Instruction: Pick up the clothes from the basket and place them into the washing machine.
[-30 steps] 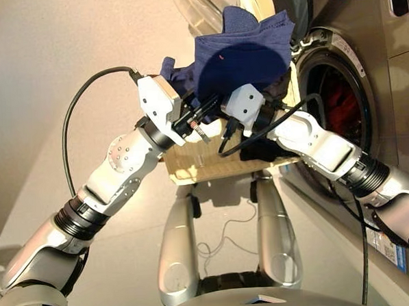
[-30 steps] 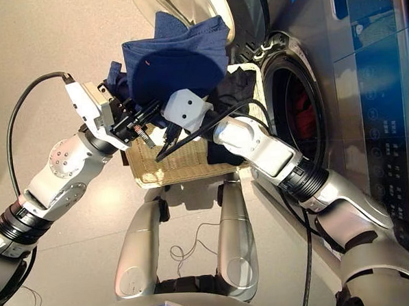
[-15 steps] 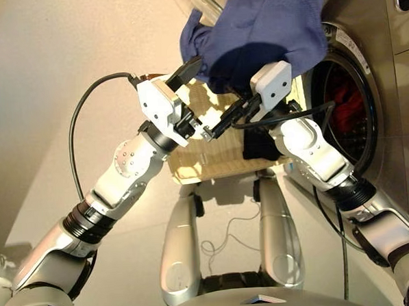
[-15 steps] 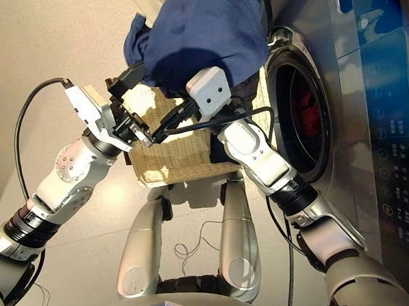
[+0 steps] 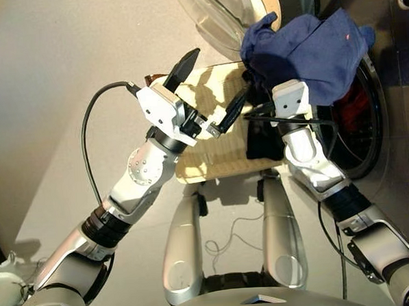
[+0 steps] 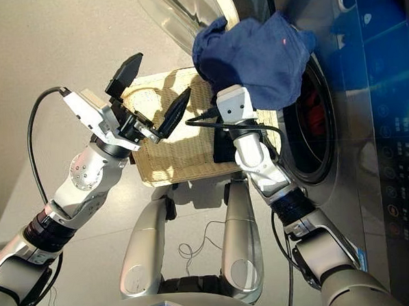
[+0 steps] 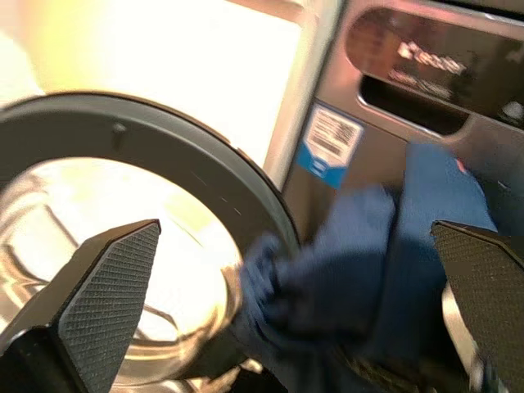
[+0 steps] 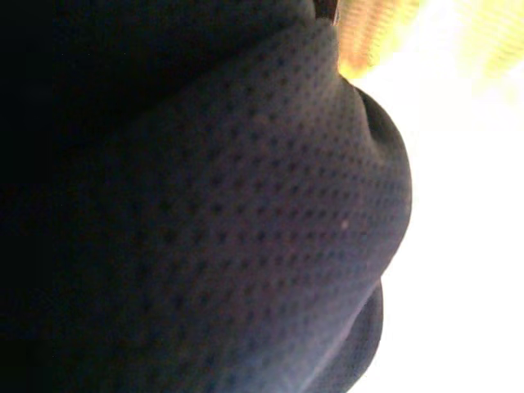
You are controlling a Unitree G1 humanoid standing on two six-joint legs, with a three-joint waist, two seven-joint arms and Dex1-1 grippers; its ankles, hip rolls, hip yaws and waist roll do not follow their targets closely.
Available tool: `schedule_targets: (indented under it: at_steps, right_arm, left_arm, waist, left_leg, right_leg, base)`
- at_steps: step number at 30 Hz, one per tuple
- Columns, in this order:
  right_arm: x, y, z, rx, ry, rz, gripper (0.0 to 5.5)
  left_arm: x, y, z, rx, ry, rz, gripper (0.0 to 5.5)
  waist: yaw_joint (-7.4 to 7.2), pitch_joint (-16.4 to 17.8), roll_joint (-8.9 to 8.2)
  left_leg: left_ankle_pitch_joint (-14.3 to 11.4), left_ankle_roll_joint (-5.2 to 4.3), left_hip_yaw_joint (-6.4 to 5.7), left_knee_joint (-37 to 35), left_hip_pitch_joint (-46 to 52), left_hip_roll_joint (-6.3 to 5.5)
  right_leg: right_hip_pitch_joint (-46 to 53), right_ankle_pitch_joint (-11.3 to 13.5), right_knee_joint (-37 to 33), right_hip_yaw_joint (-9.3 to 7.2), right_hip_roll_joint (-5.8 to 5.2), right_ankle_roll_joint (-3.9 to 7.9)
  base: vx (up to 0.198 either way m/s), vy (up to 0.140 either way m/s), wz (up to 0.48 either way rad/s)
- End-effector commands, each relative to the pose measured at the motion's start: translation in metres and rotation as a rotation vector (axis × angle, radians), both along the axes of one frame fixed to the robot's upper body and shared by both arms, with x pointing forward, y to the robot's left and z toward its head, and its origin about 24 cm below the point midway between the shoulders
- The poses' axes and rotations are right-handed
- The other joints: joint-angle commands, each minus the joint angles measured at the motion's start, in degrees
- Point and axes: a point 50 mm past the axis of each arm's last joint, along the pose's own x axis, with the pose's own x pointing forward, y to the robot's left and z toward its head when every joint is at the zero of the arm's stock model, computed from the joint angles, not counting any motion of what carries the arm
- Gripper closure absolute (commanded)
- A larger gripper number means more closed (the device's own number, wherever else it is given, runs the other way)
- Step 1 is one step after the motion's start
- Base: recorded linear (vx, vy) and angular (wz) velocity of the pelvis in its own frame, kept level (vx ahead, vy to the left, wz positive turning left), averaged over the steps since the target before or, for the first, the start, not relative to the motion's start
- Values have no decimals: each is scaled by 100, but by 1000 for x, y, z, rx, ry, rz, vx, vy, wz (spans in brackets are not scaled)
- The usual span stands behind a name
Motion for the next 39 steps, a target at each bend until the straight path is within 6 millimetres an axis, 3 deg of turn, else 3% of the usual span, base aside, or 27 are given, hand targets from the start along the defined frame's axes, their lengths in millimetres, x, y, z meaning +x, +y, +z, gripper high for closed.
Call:
schedule_targets:
  at_steps: [1, 5, 8, 12, 13, 14, 15, 16, 17, 21, 25, 26, 27, 34, 39]
  right_arm:
    - [-10, 12, 19, 43, -180, 26, 550]
    - [-5, 3, -4, 44, -83, -20, 550]
    - [2, -7, -24, 148, 24, -90, 550]
    - [8, -16, -33, 217, 75, -166, 550]
    - [13, -30, -31, 219, 66, -244, 550]
    - [14, -30, -31, 219, 65, -244, 550]
    - [17, -40, -27, 251, 57, -292, 550]
    - [21, -63, -21, 273, 40, -392, 550]
    - [21, -63, -21, 273, 39, -392, 550]
    - [27, -109, 0, 366, -22, -571, 550]
    - [28, -142, 20, 493, -67, -680, 550]
    - [29, -143, 21, 494, -69, -679, 550]
    - [26, -157, 32, 560, -116, -726, 550]
    - [15, -198, 60, 681, -213, -841, 550]
    - [6, -214, 79, 758, -296, -875, 550]
  left_arm:
    - [-16, 4, 27, -137, -195, 49, 0]
    - [-11, 3, 26, -166, -207, 159, 0]
    - [-7, 4, 29, -244, -186, 200, 0]
    - [-9, 4, 31, -294, -181, 202, 0]
    - [-10, 4, 32, -329, -167, 183, 0]
    - [-10, 4, 32, -329, -167, 183, 0]
    - [-9, 4, 31, -333, -155, 179, 0]
    - [-10, 5, 29, -316, -151, 171, 0]
    - [-10, 5, 30, -316, -152, 171, 0]
    - [-11, 8, 29, -324, -148, 169, 0]
    - [-11, 6, 30, -333, -134, 154, 0]
    - [-11, 6, 30, -334, -136, 153, 0]
    - [-11, 6, 31, -326, -147, 156, 0]
    - [-11, 10, 34, -329, -157, 176, 0]
    - [-12, 13, 37, -337, -172, 190, 0]
  waist:
    - [-5, -71, -54]
    - [-14, -64, -81]
    - [-10, -64, -61]
    - [33, -66, -15]
    - [64, -64, 25]
    - [65, -64, 27]
    - [81, -64, 52]
    - [118, -64, 105]
    - [120, -64, 107]
    - [213, -64, 213]
    - [277, -63, 302]
    - [279, -64, 307]
    - [299, -63, 336]
    - [316, -63, 355]
    - [305, -64, 317]
  left_leg:
    - [-539, -129, -110, 1105, -438, 43]
    - [-644, -134, -168, 1456, -750, 92]
    - [-715, -141, -193, 1790, -1116, 115]
    - [-829, -138, -215, 2079, -1394, 158]
    - [-872, -132, -247, 2219, -1557, 160]
    - [-876, -133, -249, 2230, -1567, 162]
    - [-902, -129, -254, 2315, -1656, 165]
    - [-953, -128, -281, 2486, -1848, 164]
    - [-959, -128, -282, 2500, -1862, 166]
    - [-1084, -122, -309, 2870, -2247, 171]
    - [-1178, -109, -310, 3171, -2608, 159]
    - [-1186, -109, -312, 3193, -2634, 160]
    - [-1209, -110, -299, 3232, -2726, 159]
    - [-1237, -109, -260, 3304, -2934, 137]
    - [-1270, -115, -274, 3379, -3016, 156]
  right_leg:
    - [88, 627, -589, 48, 92, 272]
    - [-182, 471, -206, 35, 133, 216]
    - [-511, 369, 144, 19, 155, 175]
    - [-786, 239, 423, 27, 183, 149]
    - [-957, 183, 580, 31, 190, 131]
    - [-966, 181, 587, 30, 192, 131]
    - [-1048, 153, 679, 39, 197, 130]
    - [-1238, 79, 872, 39, 194, 109]
    - [-1250, 76, 883, 40, 197, 109]
    - [-1641, -72, 1302, 64, 182, 75]
    - [-2007, -184, 1599, 74, 170, 41]
    - [-2031, -191, 1619, 75, 171, 41]
    - [-2141, -193, 1656, 74, 171, 49]
    - [-2376, -212, 1727, 97, 193, 30]
    - [-2466, -232, 1811, 108, 210, 20]
  base:
    - [0, 0, 0]
    - [0, 0, 0]
    - [0, 0, 0]
    - [0, 0, 0]
    - [0, 0, 0]
    - [0, 0, 0]
    - [0, 0, 0]
    - [0, 0, 0]
    - [0, 0, 0]
    - [0, 0, 0]
    - [0, 0, 0]
    - [0, 0, 0]
    - [0, 0, 0]
    - [0, 0, 0]
    - [0, 0, 0]
